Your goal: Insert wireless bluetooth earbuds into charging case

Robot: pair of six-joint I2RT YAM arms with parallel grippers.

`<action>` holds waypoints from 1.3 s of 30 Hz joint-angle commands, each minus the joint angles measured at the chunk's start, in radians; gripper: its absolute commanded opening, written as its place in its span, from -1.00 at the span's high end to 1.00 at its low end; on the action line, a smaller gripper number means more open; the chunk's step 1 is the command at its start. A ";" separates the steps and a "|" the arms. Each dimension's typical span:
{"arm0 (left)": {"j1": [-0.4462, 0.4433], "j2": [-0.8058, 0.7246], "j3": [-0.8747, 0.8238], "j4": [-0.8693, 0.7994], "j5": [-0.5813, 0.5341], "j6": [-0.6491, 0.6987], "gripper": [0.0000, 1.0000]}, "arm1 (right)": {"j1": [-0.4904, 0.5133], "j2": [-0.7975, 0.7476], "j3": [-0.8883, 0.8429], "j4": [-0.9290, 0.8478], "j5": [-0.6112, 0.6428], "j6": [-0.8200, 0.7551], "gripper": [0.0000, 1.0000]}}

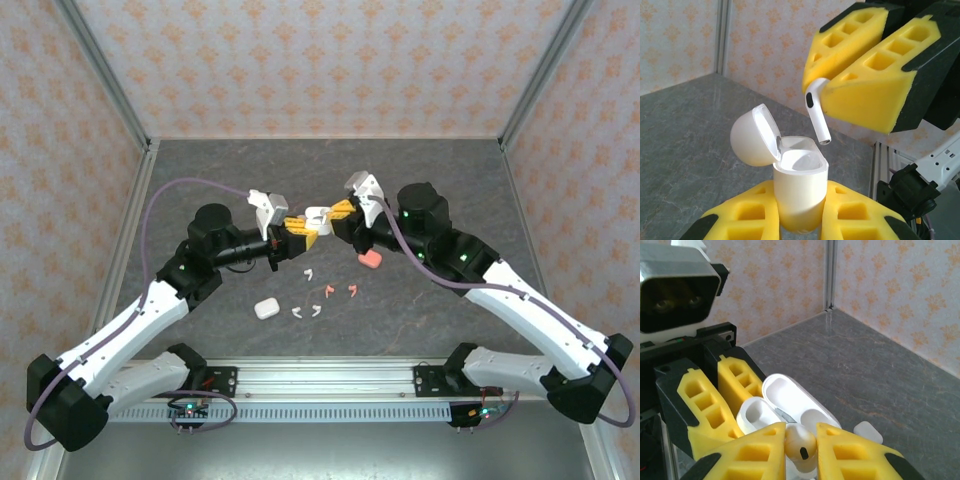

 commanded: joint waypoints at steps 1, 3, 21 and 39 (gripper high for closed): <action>-0.010 0.004 0.016 0.049 0.033 0.001 1.00 | 0.009 0.010 0.042 0.037 0.001 -0.027 0.63; -0.012 0.006 0.017 0.052 0.033 0.001 1.00 | 0.011 0.018 0.048 0.039 -0.004 -0.026 0.63; -0.017 0.012 0.022 0.048 0.034 0.005 1.00 | 0.016 0.058 0.058 -0.012 -0.052 -0.032 0.63; -0.017 0.008 0.020 0.047 0.026 0.007 1.00 | 0.009 0.095 0.145 -0.108 -0.136 0.023 0.15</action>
